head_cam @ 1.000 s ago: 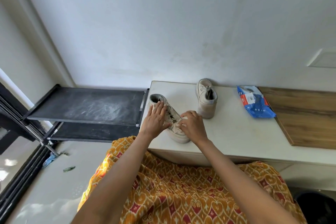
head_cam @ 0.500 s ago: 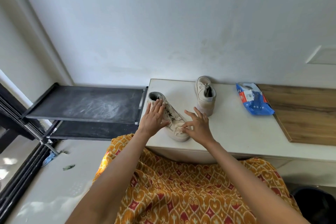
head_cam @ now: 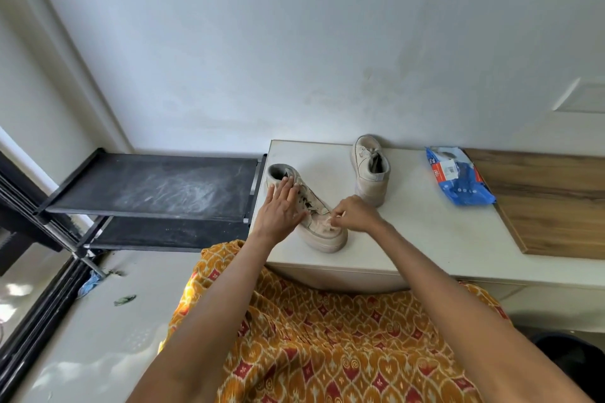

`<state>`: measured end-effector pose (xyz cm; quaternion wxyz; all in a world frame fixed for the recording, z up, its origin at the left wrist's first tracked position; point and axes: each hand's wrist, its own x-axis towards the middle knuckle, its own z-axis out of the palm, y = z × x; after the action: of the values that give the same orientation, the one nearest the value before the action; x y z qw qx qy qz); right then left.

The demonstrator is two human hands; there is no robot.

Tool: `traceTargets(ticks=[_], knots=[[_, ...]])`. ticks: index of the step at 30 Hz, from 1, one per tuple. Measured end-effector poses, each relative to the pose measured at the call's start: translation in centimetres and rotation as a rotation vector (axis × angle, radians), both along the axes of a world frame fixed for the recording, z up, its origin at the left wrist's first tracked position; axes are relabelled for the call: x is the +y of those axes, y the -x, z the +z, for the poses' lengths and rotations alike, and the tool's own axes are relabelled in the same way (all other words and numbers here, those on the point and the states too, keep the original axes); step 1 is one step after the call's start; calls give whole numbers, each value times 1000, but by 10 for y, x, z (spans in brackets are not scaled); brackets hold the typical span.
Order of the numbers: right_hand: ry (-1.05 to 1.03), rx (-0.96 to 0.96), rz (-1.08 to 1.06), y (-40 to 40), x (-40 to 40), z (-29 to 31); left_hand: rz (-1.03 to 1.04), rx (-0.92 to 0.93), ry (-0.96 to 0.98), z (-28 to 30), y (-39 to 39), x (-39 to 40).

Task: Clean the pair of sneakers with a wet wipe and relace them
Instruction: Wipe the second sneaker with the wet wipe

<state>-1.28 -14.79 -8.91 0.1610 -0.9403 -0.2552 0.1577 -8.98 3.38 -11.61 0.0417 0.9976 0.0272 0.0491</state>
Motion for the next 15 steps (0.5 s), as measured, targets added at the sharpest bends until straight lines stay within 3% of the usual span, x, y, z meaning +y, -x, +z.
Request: traceTargets(ticks=[7, 13, 15], knots=[[-93, -298, -111, 25, 30, -12, -25, 27, -27, 4, 1, 4], [66, 8, 112, 9, -10, 13, -44, 48, -22, 5, 2, 7], [89, -101, 143, 10, 0, 23, -49, 56, -21, 7, 2, 6]])
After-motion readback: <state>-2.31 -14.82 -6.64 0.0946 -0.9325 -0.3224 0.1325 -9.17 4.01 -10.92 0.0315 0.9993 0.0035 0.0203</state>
